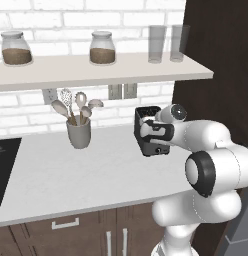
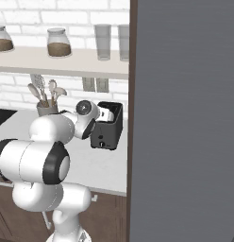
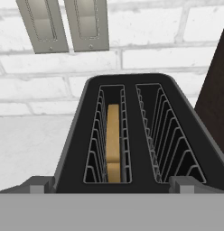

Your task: Start the toaster. Once the lever pops up, take the bread to the plate on the dining counter.

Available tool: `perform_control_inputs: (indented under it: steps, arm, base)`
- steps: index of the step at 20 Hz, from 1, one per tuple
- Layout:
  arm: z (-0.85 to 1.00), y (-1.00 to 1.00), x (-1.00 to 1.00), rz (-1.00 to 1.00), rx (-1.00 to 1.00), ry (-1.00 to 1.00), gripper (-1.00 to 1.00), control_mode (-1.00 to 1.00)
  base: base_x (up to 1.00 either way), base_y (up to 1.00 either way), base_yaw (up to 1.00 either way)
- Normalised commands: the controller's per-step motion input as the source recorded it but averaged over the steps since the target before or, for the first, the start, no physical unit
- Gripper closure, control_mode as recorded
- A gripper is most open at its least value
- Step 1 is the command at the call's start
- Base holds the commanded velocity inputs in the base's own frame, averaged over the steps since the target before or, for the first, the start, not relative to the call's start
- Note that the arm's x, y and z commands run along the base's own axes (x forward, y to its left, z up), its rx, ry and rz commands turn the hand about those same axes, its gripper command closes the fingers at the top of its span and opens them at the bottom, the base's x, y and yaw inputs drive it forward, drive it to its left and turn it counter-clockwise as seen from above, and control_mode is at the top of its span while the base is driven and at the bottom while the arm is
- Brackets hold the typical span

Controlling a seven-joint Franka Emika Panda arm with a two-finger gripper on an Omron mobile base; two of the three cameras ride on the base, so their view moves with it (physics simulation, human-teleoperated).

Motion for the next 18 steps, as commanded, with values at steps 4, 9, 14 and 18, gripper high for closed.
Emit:
perform_control_inputs:
  steps: [4, 9, 14, 18]
  arm:
    - [0.00, 0.00, 0.00, 0.00, 0.00, 0.00, -1.00, -1.00]
    - [0.00, 0.00, 0.00, 0.00, 0.00, 0.00, -1.00, -1.00]
    - [0.00, 0.00, 0.00, 0.00, 0.00, 0.00, -1.00, -1.00]
    - [0.00, 0.00, 0.00, 0.00, 0.00, 0.00, -1.00, -1.00]
  base:
    - [0.00, 0.00, 0.00]
    - [0.00, 0.00, 0.00]
    - [0.00, 0.00, 0.00]
    - [0.00, 0.00, 0.00]
